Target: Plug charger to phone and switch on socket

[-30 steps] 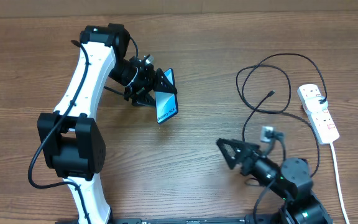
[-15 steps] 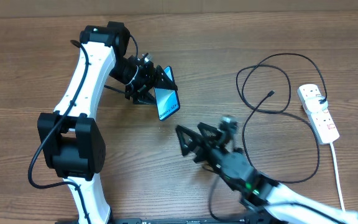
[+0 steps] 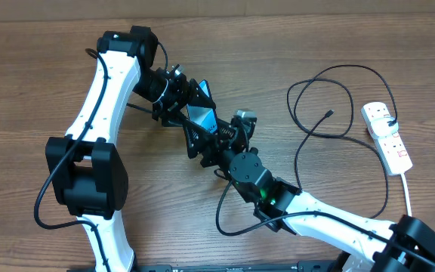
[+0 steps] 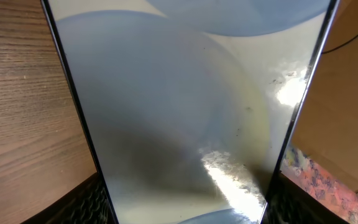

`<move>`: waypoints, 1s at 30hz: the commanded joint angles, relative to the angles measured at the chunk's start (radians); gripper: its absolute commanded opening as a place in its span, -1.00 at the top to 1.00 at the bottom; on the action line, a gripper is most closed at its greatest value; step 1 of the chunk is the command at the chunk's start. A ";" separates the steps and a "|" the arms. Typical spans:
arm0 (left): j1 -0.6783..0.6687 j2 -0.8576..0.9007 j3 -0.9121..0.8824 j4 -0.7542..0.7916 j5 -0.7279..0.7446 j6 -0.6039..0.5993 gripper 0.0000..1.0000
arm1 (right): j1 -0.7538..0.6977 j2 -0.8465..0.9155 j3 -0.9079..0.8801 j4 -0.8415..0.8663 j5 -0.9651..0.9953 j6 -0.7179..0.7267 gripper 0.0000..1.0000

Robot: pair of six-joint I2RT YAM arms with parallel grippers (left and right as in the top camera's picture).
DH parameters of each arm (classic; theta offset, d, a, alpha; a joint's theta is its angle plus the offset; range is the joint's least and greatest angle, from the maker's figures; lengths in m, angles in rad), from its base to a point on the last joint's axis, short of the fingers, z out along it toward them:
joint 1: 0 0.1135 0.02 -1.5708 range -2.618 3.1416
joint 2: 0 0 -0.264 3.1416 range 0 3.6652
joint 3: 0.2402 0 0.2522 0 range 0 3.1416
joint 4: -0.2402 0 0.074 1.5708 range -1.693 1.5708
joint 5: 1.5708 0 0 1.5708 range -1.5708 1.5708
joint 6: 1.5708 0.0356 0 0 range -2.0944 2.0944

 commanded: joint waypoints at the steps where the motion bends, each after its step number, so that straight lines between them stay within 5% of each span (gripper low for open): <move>1: 0.003 0.004 0.027 0.001 0.054 -0.018 -0.18 | 0.006 0.027 0.027 0.002 0.017 -0.011 -0.71; 19: -0.023 0.004 0.027 -0.007 0.064 -0.017 -0.18 | -0.018 0.092 0.048 0.043 0.062 0.064 -0.20; 30: -0.038 0.004 0.027 -0.007 0.063 -0.017 -0.18 | -0.027 0.093 0.052 0.031 0.050 0.064 0.30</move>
